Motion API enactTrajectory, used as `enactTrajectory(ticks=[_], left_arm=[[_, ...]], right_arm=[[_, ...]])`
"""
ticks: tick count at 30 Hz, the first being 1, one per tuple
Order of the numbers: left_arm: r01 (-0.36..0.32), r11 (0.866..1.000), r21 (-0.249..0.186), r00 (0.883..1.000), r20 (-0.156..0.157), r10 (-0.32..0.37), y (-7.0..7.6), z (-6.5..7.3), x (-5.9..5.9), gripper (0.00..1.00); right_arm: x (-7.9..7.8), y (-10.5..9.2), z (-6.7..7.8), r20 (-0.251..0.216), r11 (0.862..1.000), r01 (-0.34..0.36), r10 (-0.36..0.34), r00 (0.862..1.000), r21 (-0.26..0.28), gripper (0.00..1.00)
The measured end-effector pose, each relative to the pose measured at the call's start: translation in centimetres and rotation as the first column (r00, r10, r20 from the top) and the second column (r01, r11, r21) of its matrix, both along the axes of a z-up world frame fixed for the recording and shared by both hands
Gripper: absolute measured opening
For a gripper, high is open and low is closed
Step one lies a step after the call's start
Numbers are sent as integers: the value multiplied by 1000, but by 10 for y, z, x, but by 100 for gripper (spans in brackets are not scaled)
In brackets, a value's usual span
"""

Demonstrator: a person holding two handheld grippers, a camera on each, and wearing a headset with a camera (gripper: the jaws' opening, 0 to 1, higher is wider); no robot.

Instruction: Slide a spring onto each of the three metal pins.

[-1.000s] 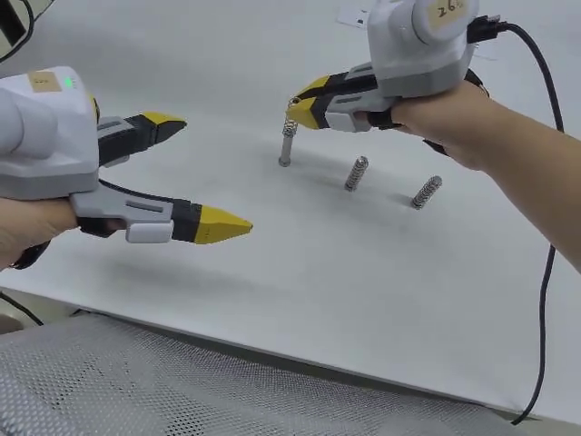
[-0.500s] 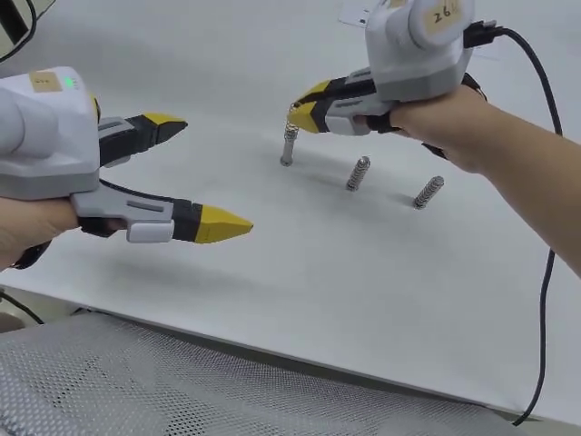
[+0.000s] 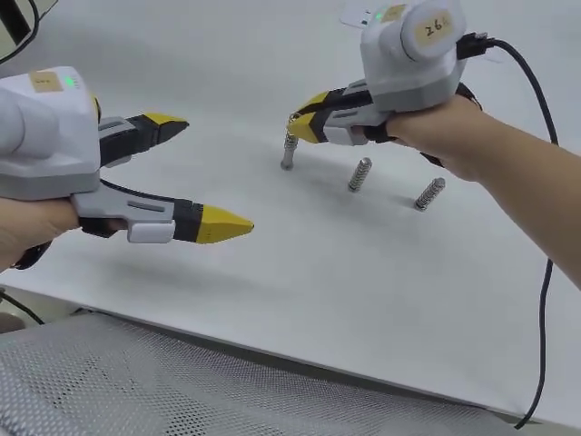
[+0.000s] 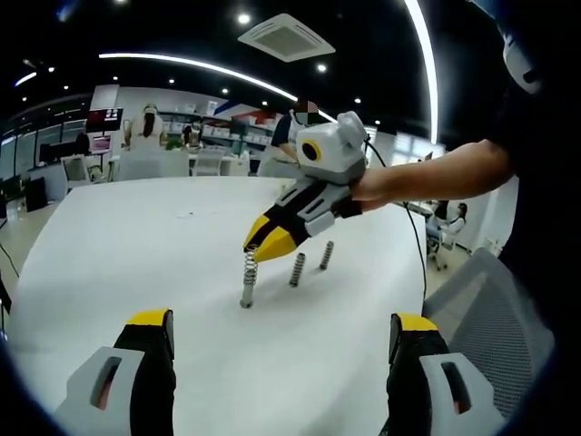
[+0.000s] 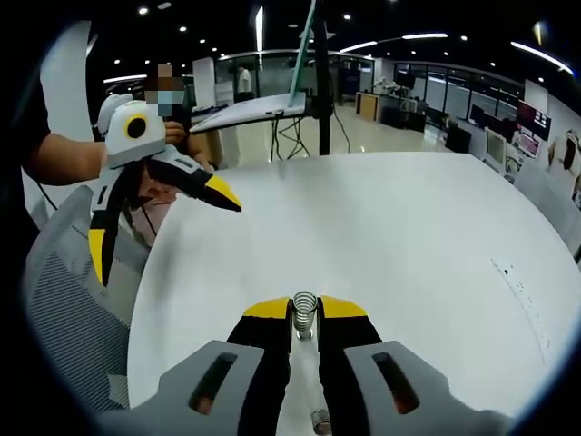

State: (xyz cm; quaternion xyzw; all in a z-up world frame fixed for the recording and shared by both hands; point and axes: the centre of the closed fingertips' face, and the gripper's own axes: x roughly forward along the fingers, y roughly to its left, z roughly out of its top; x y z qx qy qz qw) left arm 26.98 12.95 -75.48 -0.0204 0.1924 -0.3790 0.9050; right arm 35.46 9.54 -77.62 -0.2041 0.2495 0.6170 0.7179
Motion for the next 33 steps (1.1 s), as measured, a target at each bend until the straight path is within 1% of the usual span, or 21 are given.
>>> enactTrajectory(ticks=[5,17,19,21,24,33], left_arm=[[2,1000,0,1000,2,-2,-2,2,0,96],[4,1000,2,1000,-1,-4,-2,1,1,96],[4,1000,3,1000,-1,-4,-1,1,0,96],[5,1000,3,1000,-3,-5,-2,0,0,96],[4,1000,1,1000,-4,-4,-1,-1,0,96],[3,1000,-1,1000,-6,-3,-1,-3,-1,96]], right_arm=[[-3,1,-4,3,1000,-11,11,1000,-16,8],[-2,4,-18,-5,999,-20,20,1000,-41,8],[-2,3,-23,-9,999,-20,19,1000,-47,8],[-2,4,-23,-8,999,-21,21,1000,-50,8],[-3,4,-29,-6,998,-25,24,1000,-56,8],[-2,4,-35,-5,997,-27,26,1000,-72,8]])
